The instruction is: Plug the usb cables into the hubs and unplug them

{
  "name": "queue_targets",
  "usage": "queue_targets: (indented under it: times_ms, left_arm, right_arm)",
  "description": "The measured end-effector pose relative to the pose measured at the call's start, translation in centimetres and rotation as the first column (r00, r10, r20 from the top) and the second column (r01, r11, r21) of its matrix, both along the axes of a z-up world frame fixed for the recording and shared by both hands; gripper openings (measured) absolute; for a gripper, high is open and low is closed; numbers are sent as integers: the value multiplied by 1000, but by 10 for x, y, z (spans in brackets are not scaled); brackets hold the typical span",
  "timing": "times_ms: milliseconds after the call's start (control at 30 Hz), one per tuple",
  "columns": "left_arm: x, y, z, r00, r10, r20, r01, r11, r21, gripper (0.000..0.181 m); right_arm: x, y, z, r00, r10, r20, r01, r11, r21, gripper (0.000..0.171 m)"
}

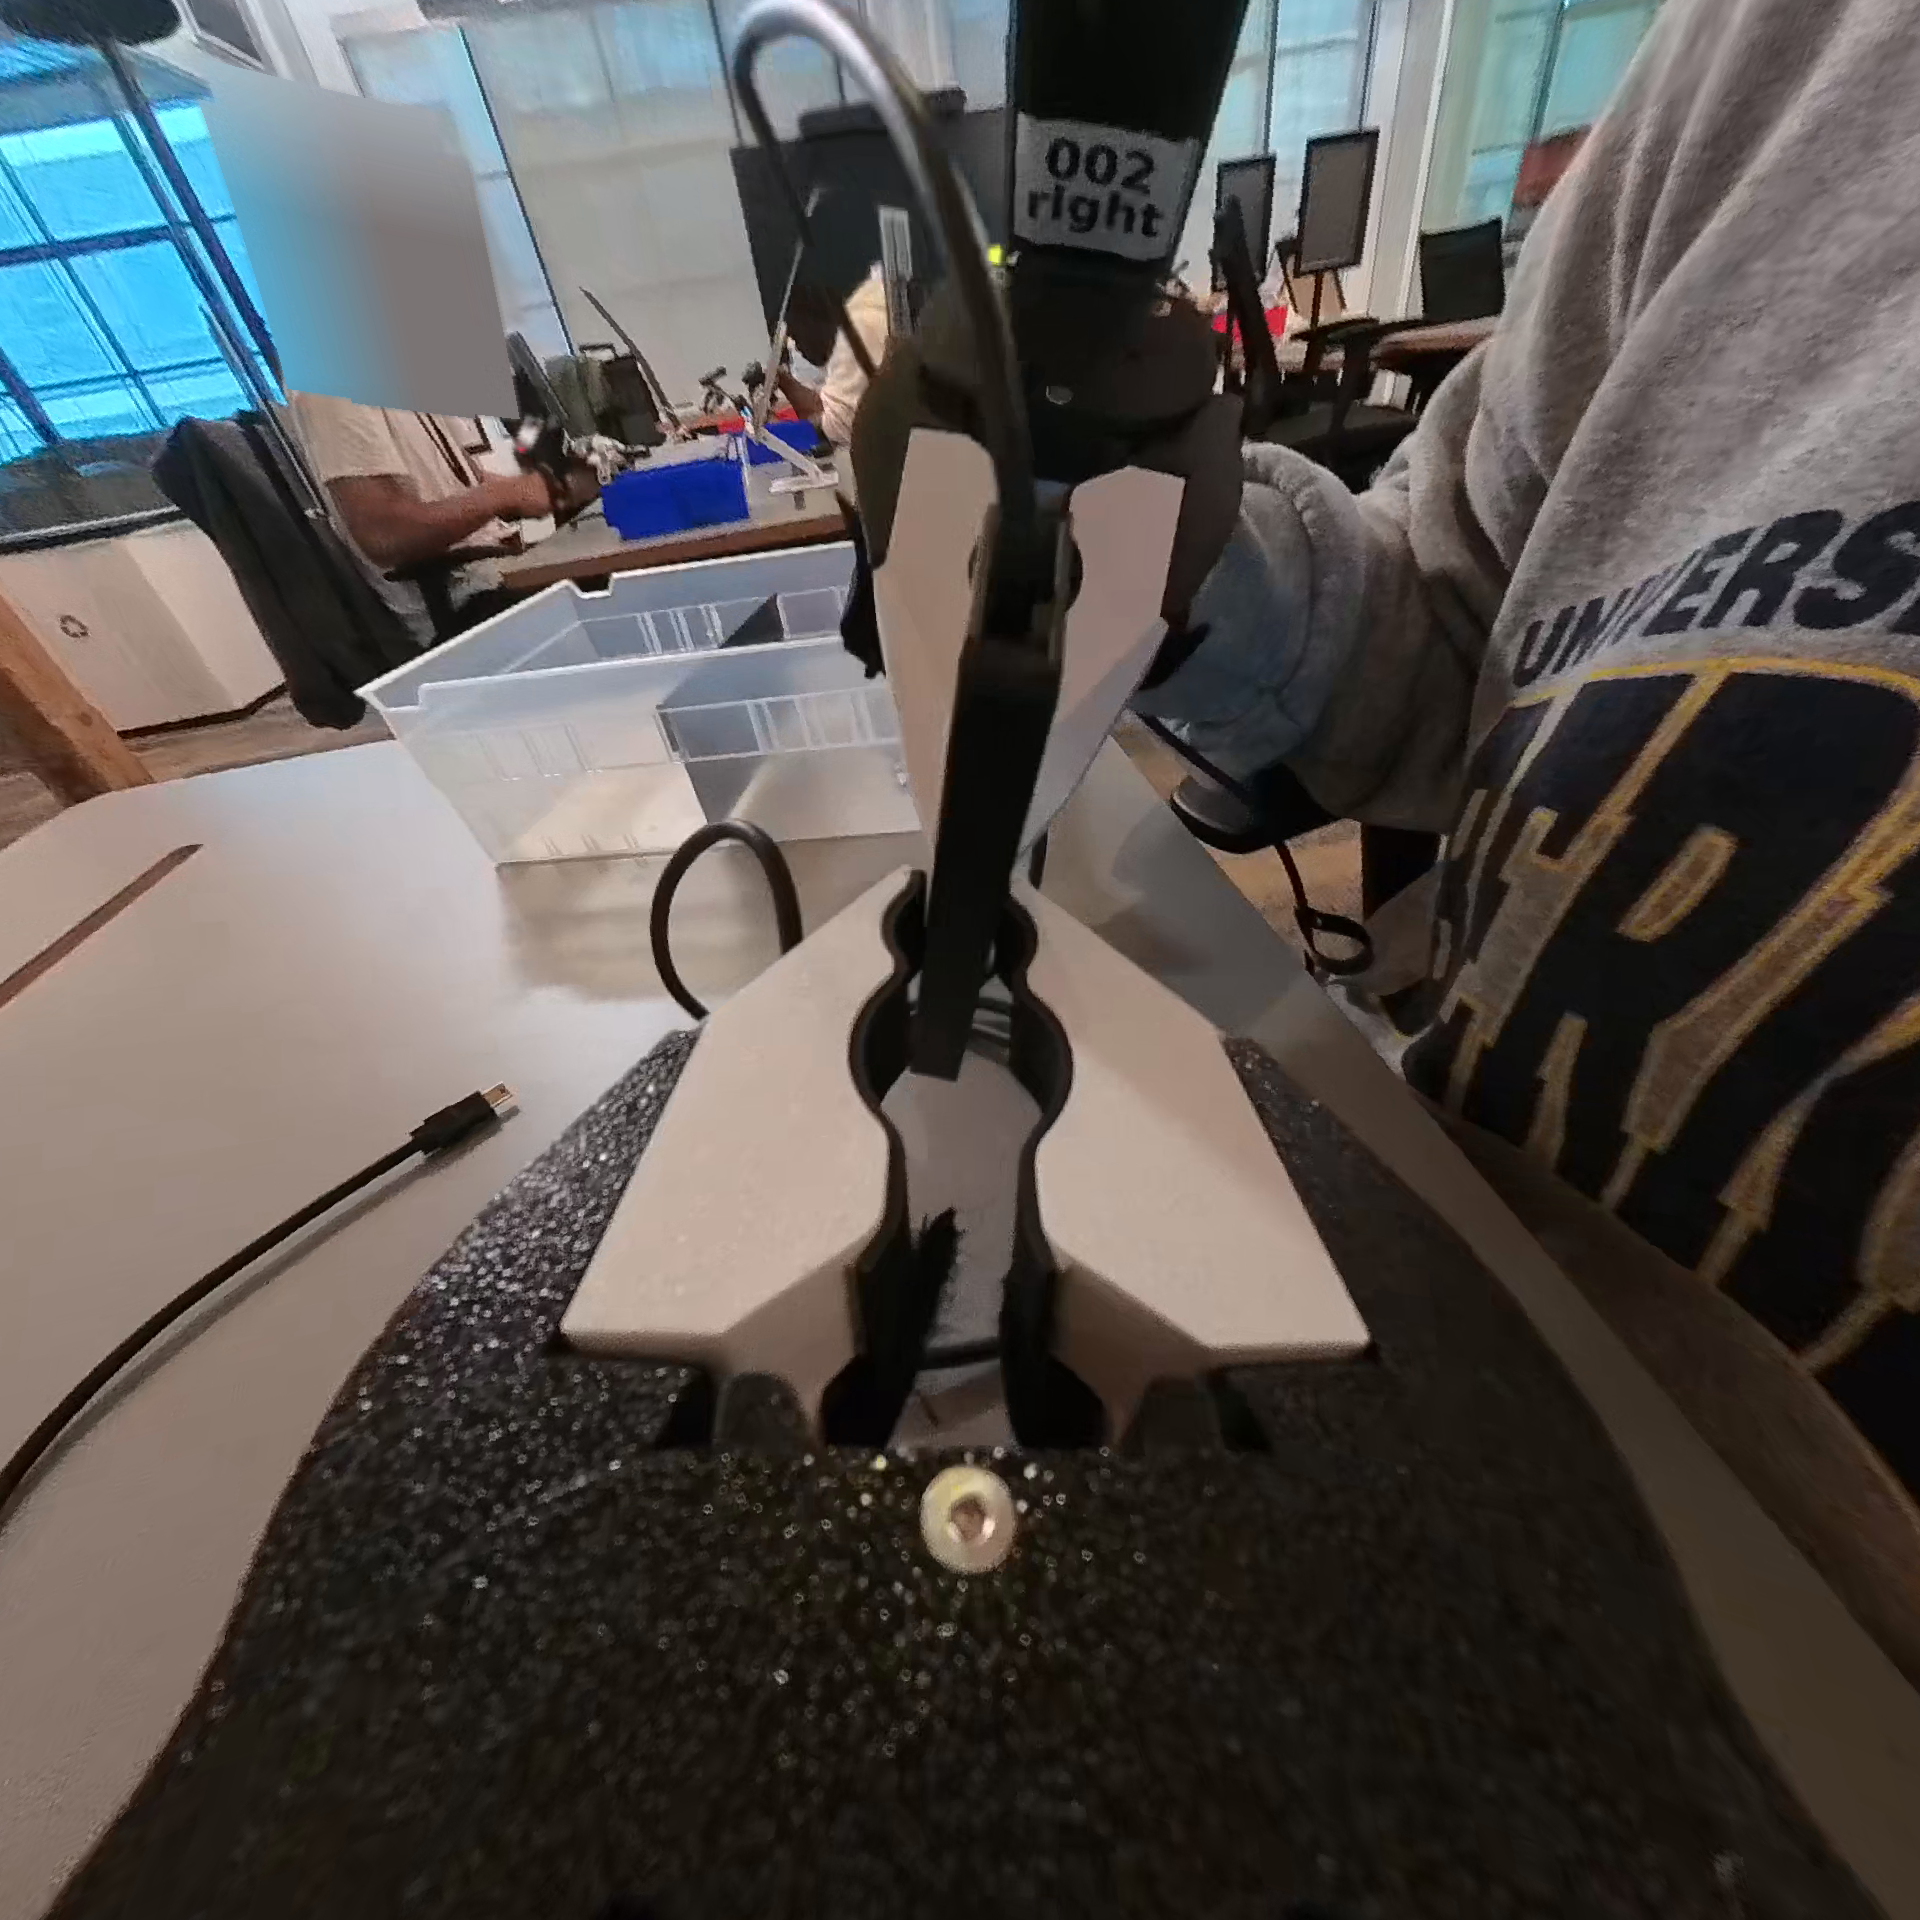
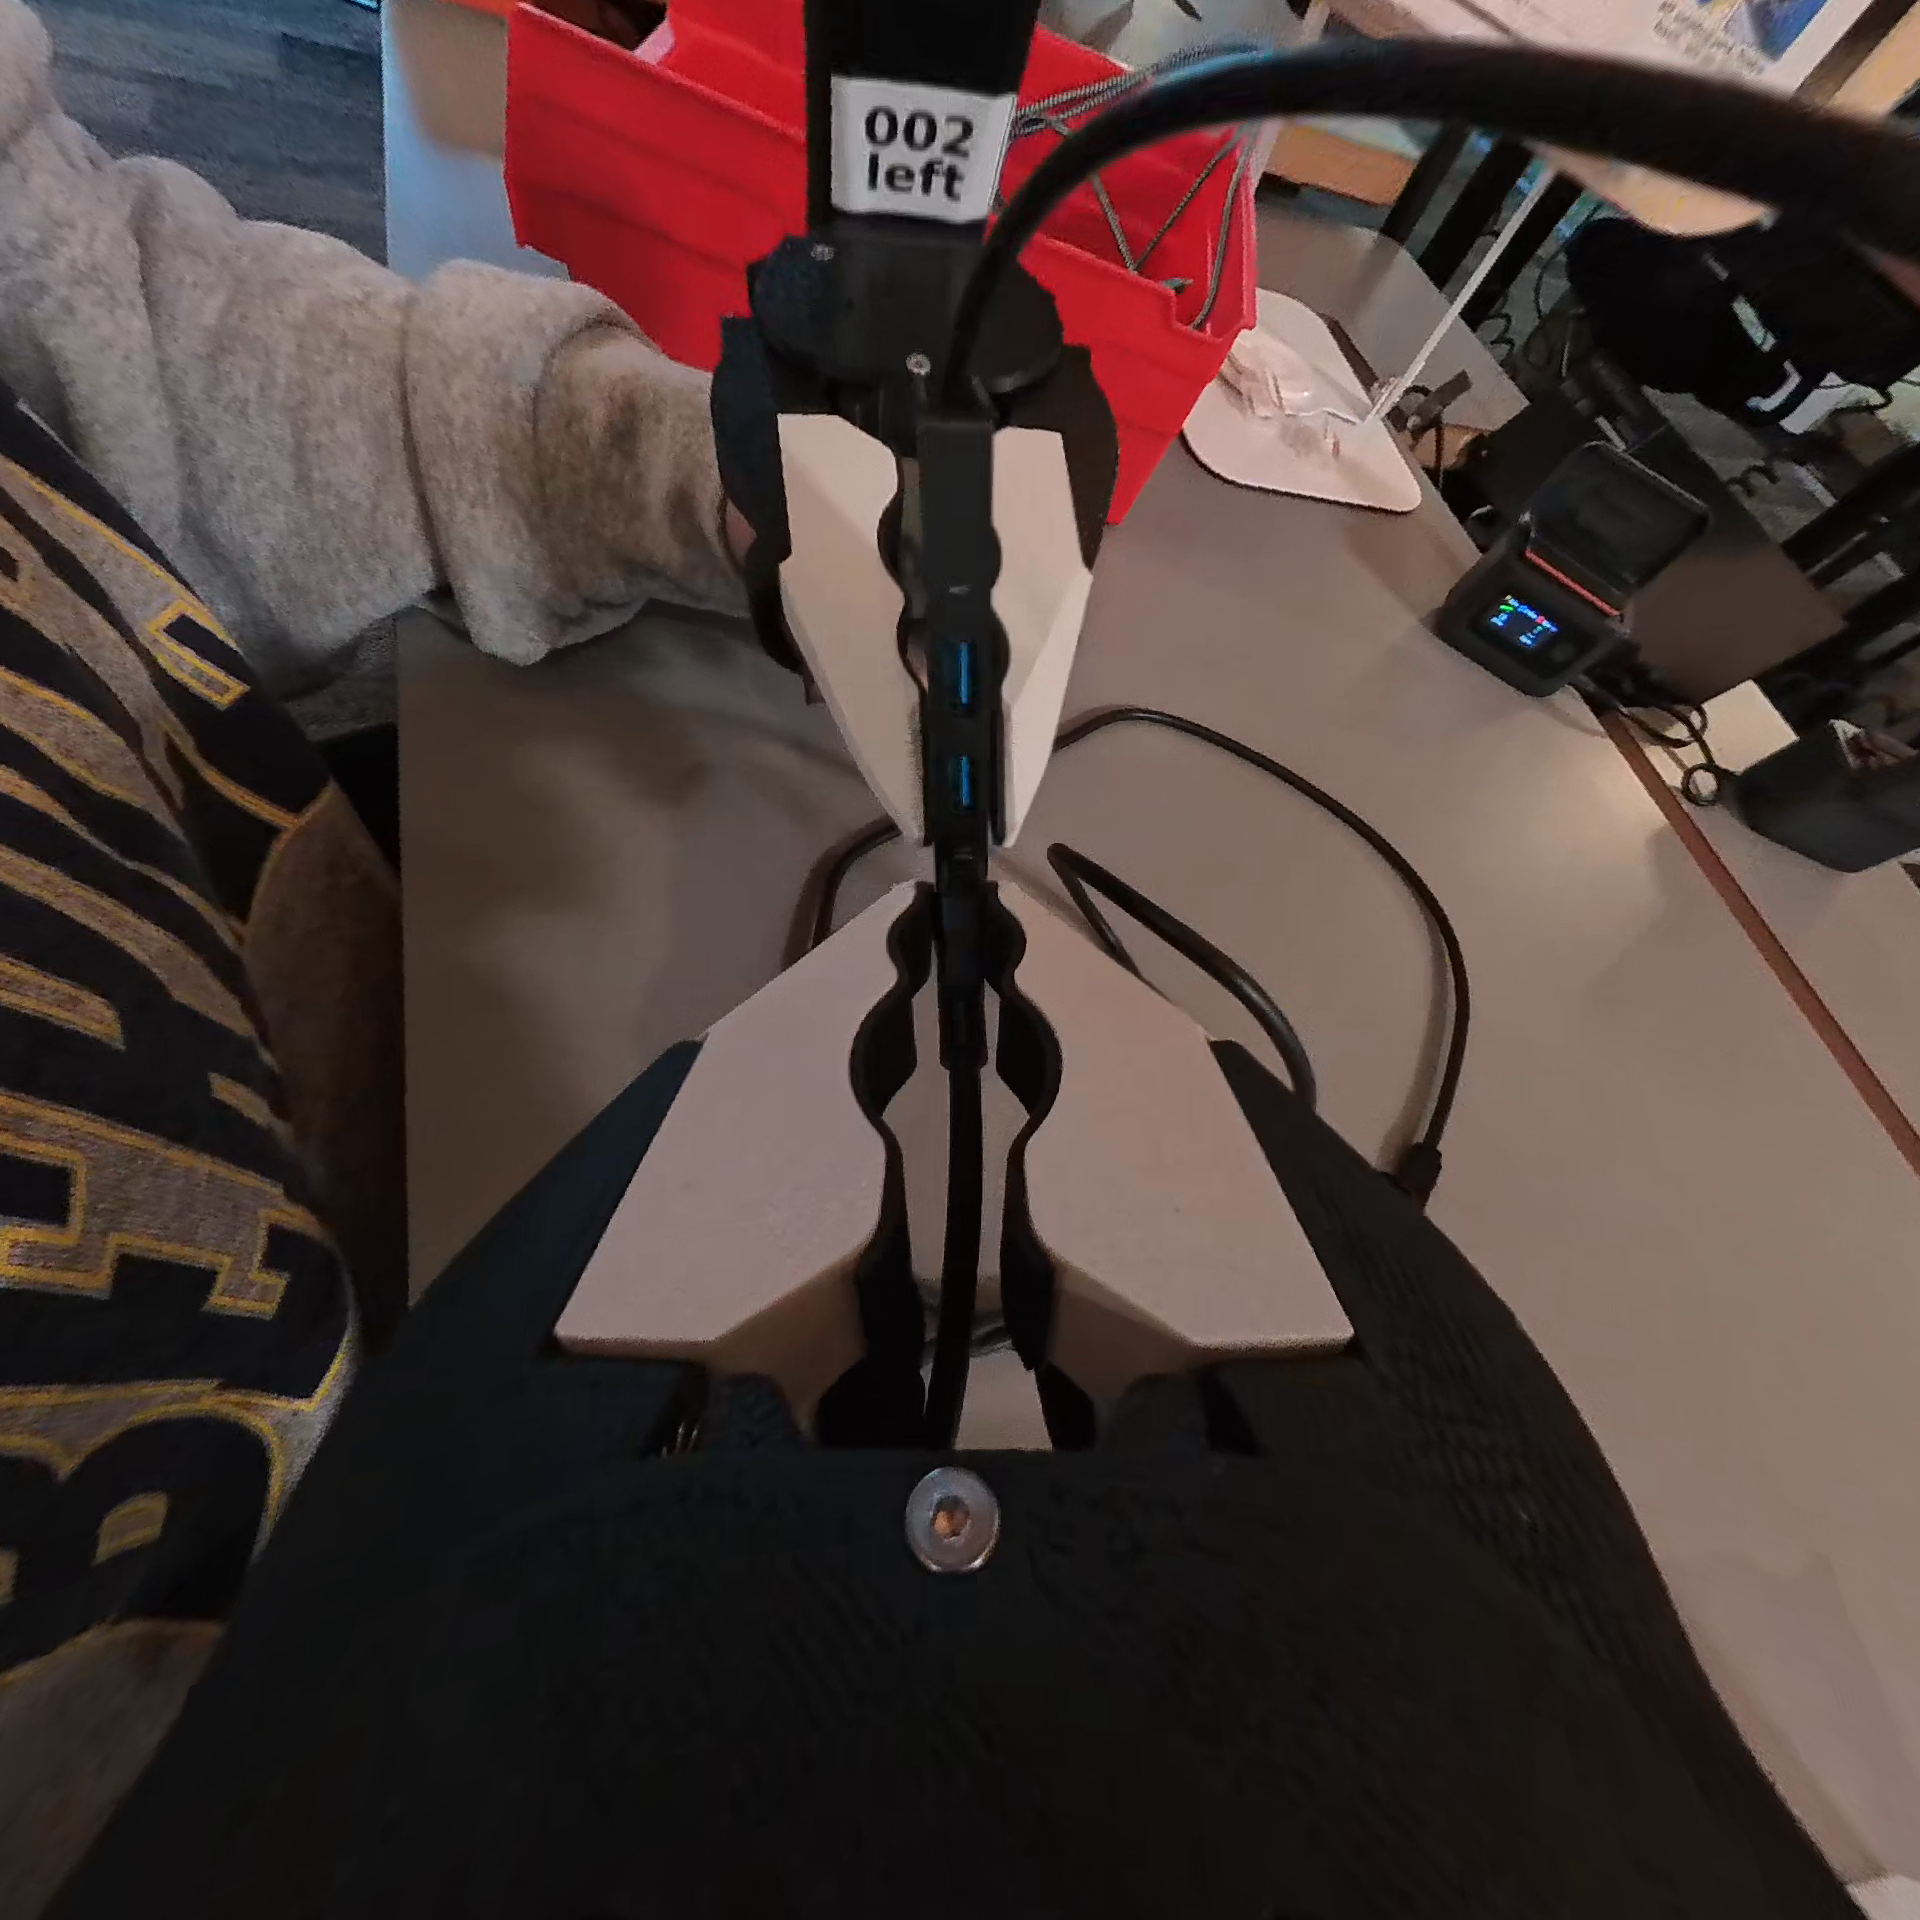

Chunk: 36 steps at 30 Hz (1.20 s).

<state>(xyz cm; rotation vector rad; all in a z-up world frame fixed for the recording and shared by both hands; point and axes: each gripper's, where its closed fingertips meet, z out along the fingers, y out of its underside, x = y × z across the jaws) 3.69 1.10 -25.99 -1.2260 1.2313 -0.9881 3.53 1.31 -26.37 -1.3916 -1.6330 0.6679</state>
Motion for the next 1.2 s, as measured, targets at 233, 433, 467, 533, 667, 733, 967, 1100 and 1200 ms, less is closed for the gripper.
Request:
queue_targets:
  times_ms: [233, 433, 467, 533, 667, 733, 967, 1100, 1200]
  left_arm:
    - [0, -11, -10, 995, -47, -94, 52, 997, 59, 9]
    - [2, -19, -4, 994, -72, -85, 76, 996, 47, 9]
    - [1, -14, -3, 995, -40, -88, 46, 997, 68, 9]
    - [-2, -6, 7, 998, 42, -55, -33, 988, 150, 9]
    - [4, -18, 11, 998, 5, -67, 7, 982, 186, 9]
    - [-18, -1, -3, 983, 107, -147, -78, 979, 188, 9]
    - [-28, 21, 7, 986, 166, -21, -164, 984, 67, 9]
    - [-73, 75, 19, 856, 507, 98, -511, 859, 26, 8]
    - [-135, 109, 18, 626, 767, 141, -767, 638, -72, 9]
  right_arm:
    - [-9, -11, -4, 998, 69, 5, -69, 998, 8, 7]
    - [-5, -19, 1, 988, 149, 48, -149, 989, 8, 7]
    - [-5, -15, 2, 990, 127, 57, -130, 990, 52, 7]
    - [-7, -7, 10, 996, 58, 75, -73, 974, 213, 7]
    - [-2, -18, 16, 992, 95, 87, -112, 970, 216, 7]
    - [26, 0, 21, 992, 6, 128, -33, 977, 211, 7]
    - [46, -7, 59, 999, -14, -47, 13, 1000, -13, 7]
    - [24, -31, 71, 987, 134, -89, -147, 976, -159, 7]
    - [13, -39, 105, 966, 210, -154, -233, 960, -153, 7]
